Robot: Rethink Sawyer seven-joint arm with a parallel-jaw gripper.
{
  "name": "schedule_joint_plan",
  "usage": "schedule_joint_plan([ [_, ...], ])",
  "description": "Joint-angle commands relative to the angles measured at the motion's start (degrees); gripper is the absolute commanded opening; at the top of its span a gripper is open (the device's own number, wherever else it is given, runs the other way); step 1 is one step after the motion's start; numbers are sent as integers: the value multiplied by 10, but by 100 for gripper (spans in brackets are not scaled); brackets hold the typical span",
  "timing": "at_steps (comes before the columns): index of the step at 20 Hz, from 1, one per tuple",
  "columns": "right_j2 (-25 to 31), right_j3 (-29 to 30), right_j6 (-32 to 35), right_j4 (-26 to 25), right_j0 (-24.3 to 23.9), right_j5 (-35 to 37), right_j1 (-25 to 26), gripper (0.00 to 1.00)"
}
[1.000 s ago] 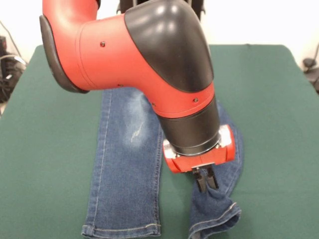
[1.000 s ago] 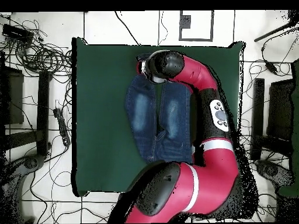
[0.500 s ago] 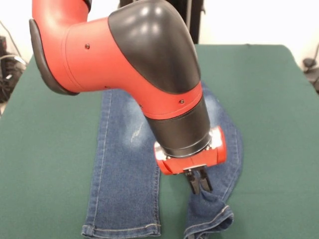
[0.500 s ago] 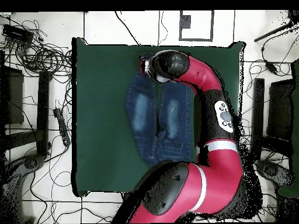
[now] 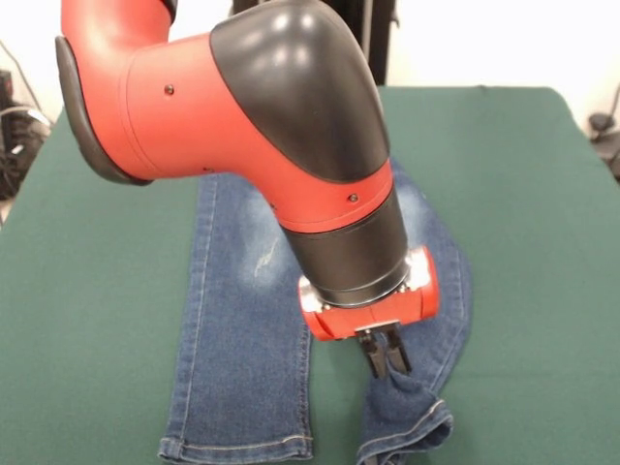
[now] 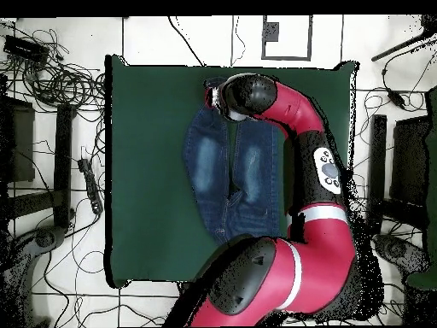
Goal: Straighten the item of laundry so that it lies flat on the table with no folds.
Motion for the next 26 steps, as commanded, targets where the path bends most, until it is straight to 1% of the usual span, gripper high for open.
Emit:
schedule_joint_plan([
  [1, 55, 32, -104, -25, 0, 26, 17, 0],
  [7, 54, 44, -116, -30, -10, 30, 9, 0],
  [10, 48, 36, -115, -34, -7, 47, 3, 0],
  [14, 36, 2, -119, -48, 1, 76, 9, 0],
  [26, 29, -34, -141, -109, -1, 88, 18, 0],
])
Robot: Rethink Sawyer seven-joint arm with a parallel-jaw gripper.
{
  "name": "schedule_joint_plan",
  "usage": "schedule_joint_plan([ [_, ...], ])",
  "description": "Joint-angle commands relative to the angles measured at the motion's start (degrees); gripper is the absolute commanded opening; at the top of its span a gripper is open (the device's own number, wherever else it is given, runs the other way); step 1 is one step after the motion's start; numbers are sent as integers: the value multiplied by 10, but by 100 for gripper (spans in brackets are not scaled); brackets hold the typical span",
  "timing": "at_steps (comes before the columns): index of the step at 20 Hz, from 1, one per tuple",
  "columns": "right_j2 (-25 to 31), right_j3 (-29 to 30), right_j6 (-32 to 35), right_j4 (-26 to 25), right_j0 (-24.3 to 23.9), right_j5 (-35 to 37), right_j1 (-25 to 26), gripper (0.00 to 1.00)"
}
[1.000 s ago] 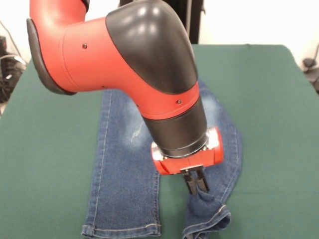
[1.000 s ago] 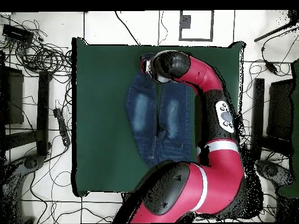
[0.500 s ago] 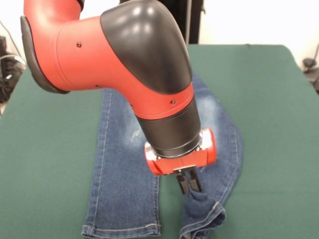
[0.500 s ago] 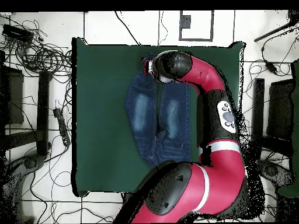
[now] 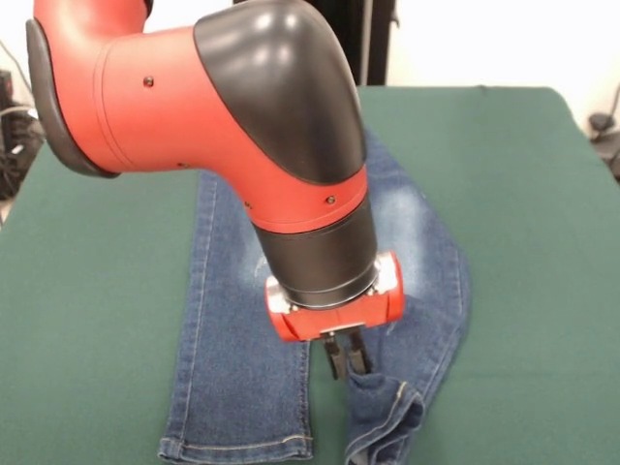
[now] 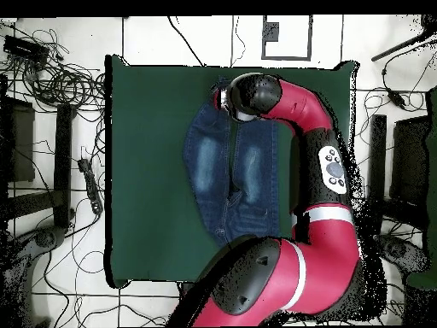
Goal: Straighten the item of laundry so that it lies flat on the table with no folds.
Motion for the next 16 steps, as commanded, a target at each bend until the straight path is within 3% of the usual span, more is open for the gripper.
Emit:
schedule_joint_plan([
  [1, 29, -12, -140, -46, 5, 70, 19, 0],
  [16, 36, -15, -151, -93, -5, 68, 17, 0],
])
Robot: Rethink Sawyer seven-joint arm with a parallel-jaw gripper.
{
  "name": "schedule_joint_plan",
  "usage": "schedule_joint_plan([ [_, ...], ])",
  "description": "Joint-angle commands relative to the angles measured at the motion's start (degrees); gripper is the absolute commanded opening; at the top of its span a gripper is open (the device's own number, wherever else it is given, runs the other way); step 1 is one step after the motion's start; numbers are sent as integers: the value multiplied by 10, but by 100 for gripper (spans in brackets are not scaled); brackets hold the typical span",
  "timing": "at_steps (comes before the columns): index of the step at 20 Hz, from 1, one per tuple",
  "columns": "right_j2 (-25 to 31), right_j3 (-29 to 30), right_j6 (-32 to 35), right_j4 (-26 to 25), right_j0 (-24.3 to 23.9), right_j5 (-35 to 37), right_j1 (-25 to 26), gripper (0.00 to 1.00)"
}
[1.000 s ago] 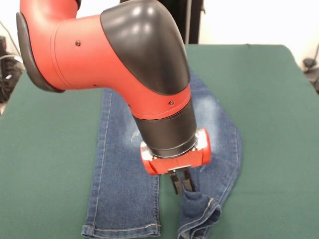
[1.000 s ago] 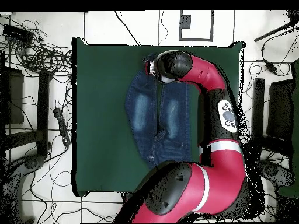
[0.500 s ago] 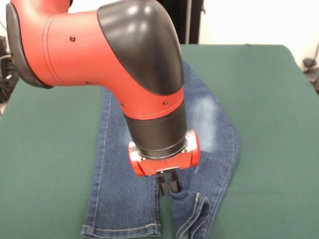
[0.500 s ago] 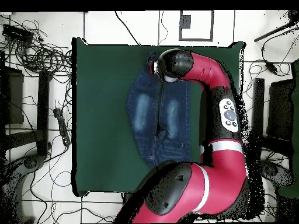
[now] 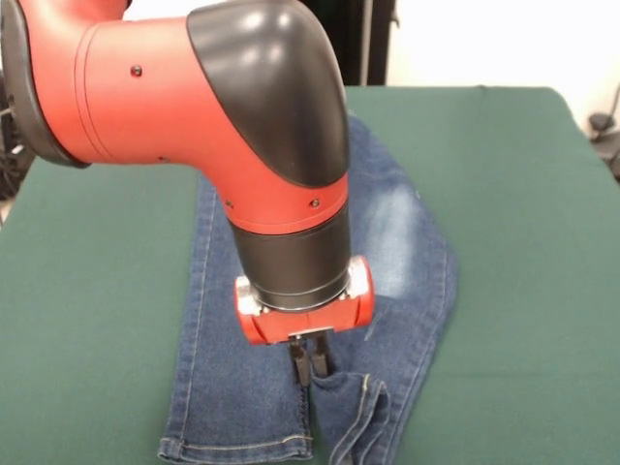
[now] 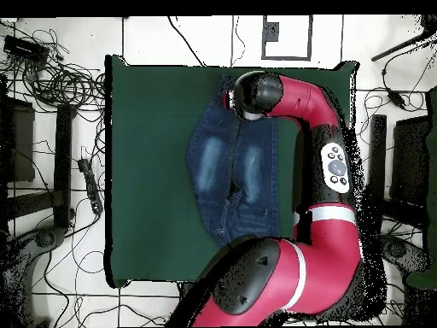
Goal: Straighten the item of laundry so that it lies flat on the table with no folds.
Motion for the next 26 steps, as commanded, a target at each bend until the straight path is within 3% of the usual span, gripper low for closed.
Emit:
schedule_joint_plan([
  [1, 37, 18, -151, -25, -6, 44, 17, 0],
  [5, 45, 20, -149, -24, -12, 32, 22, 0],
  [6, 45, 26, -144, -26, -14, 18, 20, 100],
  [11, 46, 38, -121, -23, -18, -9, 18, 100],
  [19, 47, 30, -124, -28, -17, 10, 15, 100],
  [23, 39, 15, -108, -26, -4, 54, 8, 100],
  [26, 24, -14, -89, -24, 13, 135, -9, 100],
])
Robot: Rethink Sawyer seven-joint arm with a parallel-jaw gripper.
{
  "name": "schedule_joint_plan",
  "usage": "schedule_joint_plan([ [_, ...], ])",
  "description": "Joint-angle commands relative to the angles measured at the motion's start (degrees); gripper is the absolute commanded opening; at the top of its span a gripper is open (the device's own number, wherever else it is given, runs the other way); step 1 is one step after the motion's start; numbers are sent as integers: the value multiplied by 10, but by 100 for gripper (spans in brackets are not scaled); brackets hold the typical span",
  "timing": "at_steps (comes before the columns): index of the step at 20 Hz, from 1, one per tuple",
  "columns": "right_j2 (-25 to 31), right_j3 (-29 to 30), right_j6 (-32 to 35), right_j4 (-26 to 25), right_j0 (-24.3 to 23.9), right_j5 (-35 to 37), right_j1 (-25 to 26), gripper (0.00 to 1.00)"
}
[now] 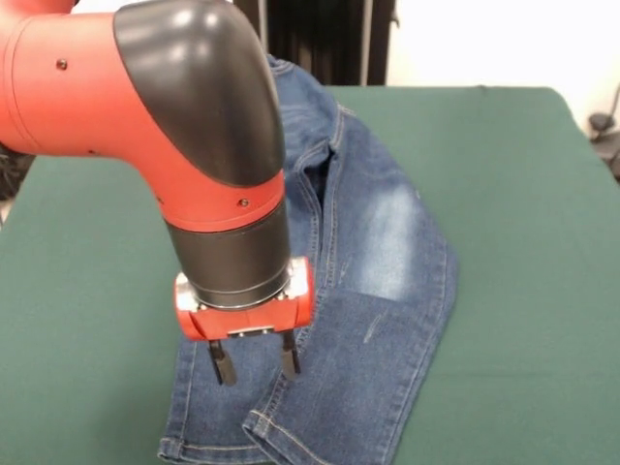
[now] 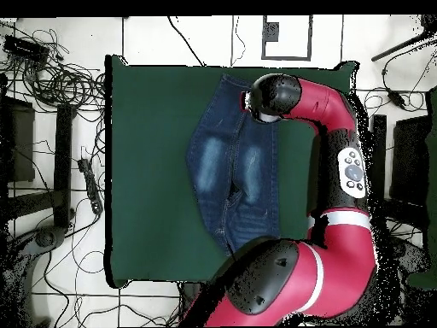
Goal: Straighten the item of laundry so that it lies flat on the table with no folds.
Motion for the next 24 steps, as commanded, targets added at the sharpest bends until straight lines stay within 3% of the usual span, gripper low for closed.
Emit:
schedule_joint_plan([
  [1, 19, -15, -82, -10, 46, 147, -14, 100],
  [12, -11, 18, -43, -31, 70, 155, -58, 100],
  [19, -11, 20, -33, -28, 76, 161, -56, 100],
  [24, -20, 59, -20, -30, 79, 147, -73, 100],
])
